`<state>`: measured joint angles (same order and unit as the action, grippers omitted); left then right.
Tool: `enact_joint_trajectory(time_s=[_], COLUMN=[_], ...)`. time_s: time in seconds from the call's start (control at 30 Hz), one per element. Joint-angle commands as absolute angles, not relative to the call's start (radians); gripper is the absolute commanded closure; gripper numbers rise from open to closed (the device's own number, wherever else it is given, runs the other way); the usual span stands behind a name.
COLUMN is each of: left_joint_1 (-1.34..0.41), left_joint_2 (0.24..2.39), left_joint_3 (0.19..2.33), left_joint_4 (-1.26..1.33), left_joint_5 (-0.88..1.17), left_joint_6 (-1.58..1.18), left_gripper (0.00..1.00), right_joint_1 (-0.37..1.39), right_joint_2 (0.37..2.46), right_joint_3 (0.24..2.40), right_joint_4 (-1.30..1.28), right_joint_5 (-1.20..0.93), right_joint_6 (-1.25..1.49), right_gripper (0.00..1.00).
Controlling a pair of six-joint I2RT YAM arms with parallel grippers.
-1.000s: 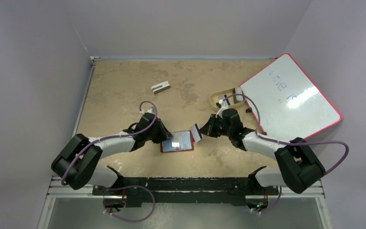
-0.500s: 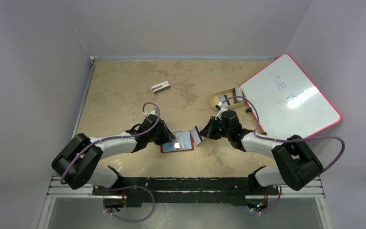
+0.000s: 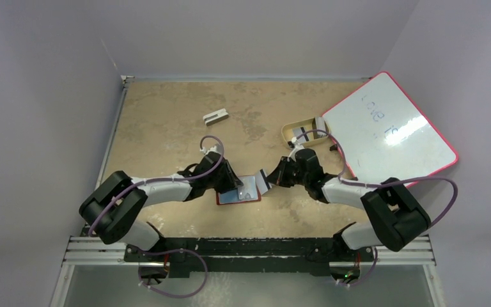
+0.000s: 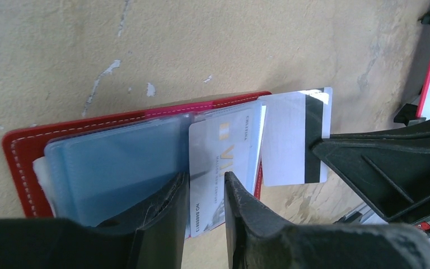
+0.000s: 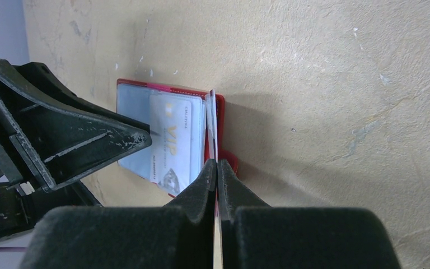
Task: Put the credit cards into the card holder
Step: Insert the credit card into the card holder.
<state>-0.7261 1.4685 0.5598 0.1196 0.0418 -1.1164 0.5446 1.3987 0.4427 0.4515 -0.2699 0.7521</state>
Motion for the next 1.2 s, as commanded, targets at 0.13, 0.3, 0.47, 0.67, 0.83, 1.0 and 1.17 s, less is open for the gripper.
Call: enact_joint_trajectory(time_s=[0.13,0.3,0.47,0.67,0.83,1.0,1.17], left_joint_1=[-0.752,-0.760,-0.767,-0.768,-0.766,-0.764,-0.748], left_joint_2=[1.504,1.521,1.525,1.516,1.472,1.429,1.373], left_joint_3=[0.617,0.626,0.637,0.638,0.640,0.651,0.672], left_joint_4=[0.192,0.231,0.236,0.219,0.121,0.030,-0.094], left_joint_5=[0.054,0.073,0.083,0.089,0.042,0.002,-0.058], left_joint_6=[-1.125,-1.125,-1.107,-1.118,-1.107,-1.077,-1.050], left_gripper=[0.71,0.71,0.71,0.71,0.69,0.67,0.67], right_joint_1=[0.557,0.560,0.564,0.563,0.563,0.563,0.563], right_joint_2=[1.416,1.428,1.429,1.431,1.325,1.228,1.236], right_joint_3=[0.438,0.444,0.444,0.473,0.480,0.515,0.531], right_joint_4=[0.483,0.487,0.482,0.429,0.313,0.221,0.225], right_joint_5=[-0.249,-0.250,-0.235,-0.197,-0.119,-0.030,-0.057], right_joint_6=[0.759,0.759,0.754,0.725,0.725,0.698,0.695], right_gripper=[1.00,1.00,1.00,1.00,1.00,1.00,1.00])
